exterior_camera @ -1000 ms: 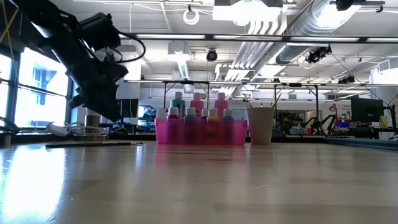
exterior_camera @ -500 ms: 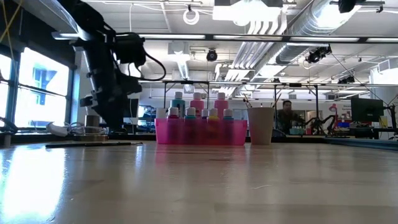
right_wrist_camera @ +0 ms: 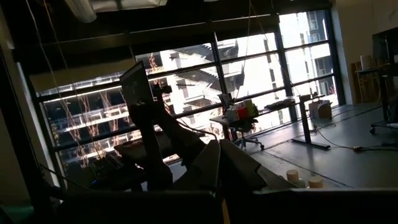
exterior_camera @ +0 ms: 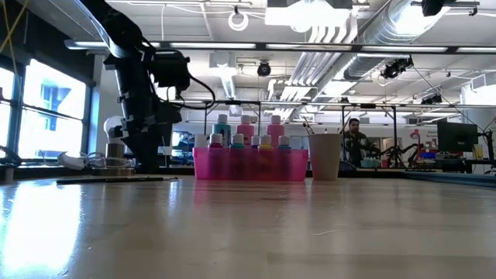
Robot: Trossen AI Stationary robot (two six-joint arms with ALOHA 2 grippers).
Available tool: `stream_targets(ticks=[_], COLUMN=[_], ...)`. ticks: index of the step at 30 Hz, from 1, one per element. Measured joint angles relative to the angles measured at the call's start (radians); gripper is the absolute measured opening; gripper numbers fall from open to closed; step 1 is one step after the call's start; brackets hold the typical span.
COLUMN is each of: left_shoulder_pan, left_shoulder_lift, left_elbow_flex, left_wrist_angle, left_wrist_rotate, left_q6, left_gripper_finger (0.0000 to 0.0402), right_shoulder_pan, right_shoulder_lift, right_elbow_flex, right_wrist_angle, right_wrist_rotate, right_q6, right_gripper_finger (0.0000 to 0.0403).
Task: Pick & Place Paint Supplies
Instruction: Put the silver paintbrush into the white cup
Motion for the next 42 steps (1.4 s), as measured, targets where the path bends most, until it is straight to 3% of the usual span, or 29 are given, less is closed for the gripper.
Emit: stream_targets(ticks=[36,42], left_shoulder_pan=[0.000,0.000], left_shoulder_lift=[0.122,0.123], left_elbow_flex=[0.003,0.001], left_wrist_angle=[0.015,0.017], left_wrist_rotate=[0.024,0.017], left_q6=[-0.026,-0.011], left_gripper_finger=[0.0067,0.0035], right_shoulder_pan=[0.000,0.000], right_shoulder_lift=[0.000,0.000], right_elbow_flex=[0.000,0.000], right_wrist_angle=[-0.003,-0.003], right_wrist_rotate=[0.004,0.004], right_q6=[-0.001,-0.001], right_gripper_finger=[0.0002,0.0002])
